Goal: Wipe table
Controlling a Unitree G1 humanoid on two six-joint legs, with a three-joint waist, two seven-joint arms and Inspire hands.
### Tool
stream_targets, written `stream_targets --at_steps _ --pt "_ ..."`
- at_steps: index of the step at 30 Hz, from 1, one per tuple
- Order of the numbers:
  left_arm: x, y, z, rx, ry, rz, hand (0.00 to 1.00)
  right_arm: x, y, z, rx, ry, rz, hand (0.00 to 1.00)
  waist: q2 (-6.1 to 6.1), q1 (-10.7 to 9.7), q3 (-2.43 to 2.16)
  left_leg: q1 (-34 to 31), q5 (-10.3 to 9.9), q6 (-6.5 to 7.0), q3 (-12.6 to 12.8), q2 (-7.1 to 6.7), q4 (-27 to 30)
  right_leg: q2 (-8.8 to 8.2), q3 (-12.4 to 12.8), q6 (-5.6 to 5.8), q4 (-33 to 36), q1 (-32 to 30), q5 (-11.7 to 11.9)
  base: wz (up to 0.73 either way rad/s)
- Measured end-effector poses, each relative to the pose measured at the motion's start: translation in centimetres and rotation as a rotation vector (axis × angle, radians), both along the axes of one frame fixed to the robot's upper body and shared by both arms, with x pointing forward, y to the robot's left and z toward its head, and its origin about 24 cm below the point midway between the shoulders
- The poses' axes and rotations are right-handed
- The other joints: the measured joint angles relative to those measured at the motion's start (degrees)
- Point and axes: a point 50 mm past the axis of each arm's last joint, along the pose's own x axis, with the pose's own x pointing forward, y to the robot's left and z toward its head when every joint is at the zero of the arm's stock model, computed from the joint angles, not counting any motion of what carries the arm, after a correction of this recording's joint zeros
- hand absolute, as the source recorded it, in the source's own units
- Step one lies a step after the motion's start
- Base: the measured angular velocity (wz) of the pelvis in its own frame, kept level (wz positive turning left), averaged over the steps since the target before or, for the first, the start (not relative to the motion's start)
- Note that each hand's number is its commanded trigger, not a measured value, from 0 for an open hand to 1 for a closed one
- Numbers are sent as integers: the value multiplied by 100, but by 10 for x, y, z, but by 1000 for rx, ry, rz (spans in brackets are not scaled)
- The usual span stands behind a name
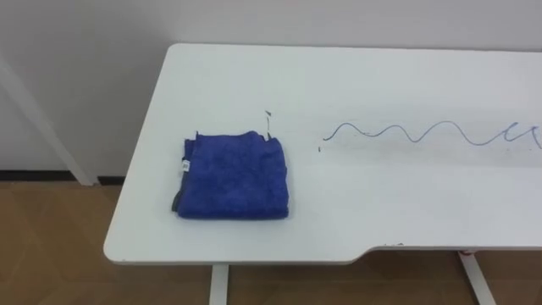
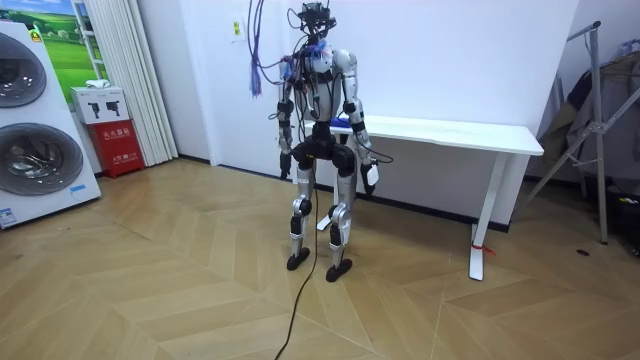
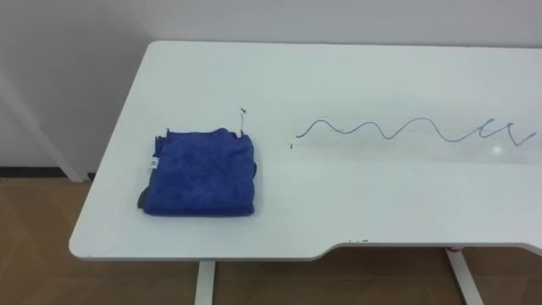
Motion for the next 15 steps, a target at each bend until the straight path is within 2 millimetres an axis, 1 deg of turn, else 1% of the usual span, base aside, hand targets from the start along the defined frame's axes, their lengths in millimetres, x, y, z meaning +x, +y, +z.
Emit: stream_targets --at_steps 2,5,6,8,10,12,13,14,15 --pt "-1 0 0 -6 14 1 0 -2 0 -1 -3 16 -17 0 -12 -11 5 0 0 0 0 0 1 -1 -2 0 -5 5 0 0" --pt "-9 0 -1 -21 45 12 0 -8 -2 -1 -19 45 -82 0 -22 2 8 21 0 0 -5 -1 0 -1 -3 2 -12 25 -1 0" --pt "-12 0 -1 -23 58 20 0 -14 -3 -1 -25 57 -119 0 -26 -10 7 31 0 0 -3 -1 -3 0 -5 2 -24 28 -1 0" --pt "-15 2 -1 -22 70 49 0 -19 -7 -1 -35 65 -206 0 -36 -38 -1 41 0 0 -5 -1 -4 -1 -8 3 -26 36 -3 0" --pt "-23 9 0 -7 90 106 0 -25 -16 1 -71 72 -314 0 -62 -127 -6 46 0 0 -6 -1 -2 -2 -11 5 -20 57 -3 0" --pt "-28 15 2 7 100 151 0 -29 -23 2 -102 85 -392 0 -84 -184 7 107 0 0 -6 -2 -2 -4 -4 5 -23 110 -4 0" --pt "-30 19 3 18 98 179 0 -30 -29 4 -123 90 -453 0 -109 -221 -2 145 0 0 -6 -7 -1 -10 -4 14 -20 146 -13 0" --pt "-30 21 3 22 95 190 0 -31 -32 5 -137 92 -475 0 -120 -232 -3 154 0 0 -6 -12 -1 -15 -4 17 -16 155 -19 0" --pt "-29 25 5 34 90 190 0 -30 -41 7 -169 90 -505 0 -138 -295 2 160 0 0 -5 -18 -1 -22 -8 19 -13 144 -20 0"
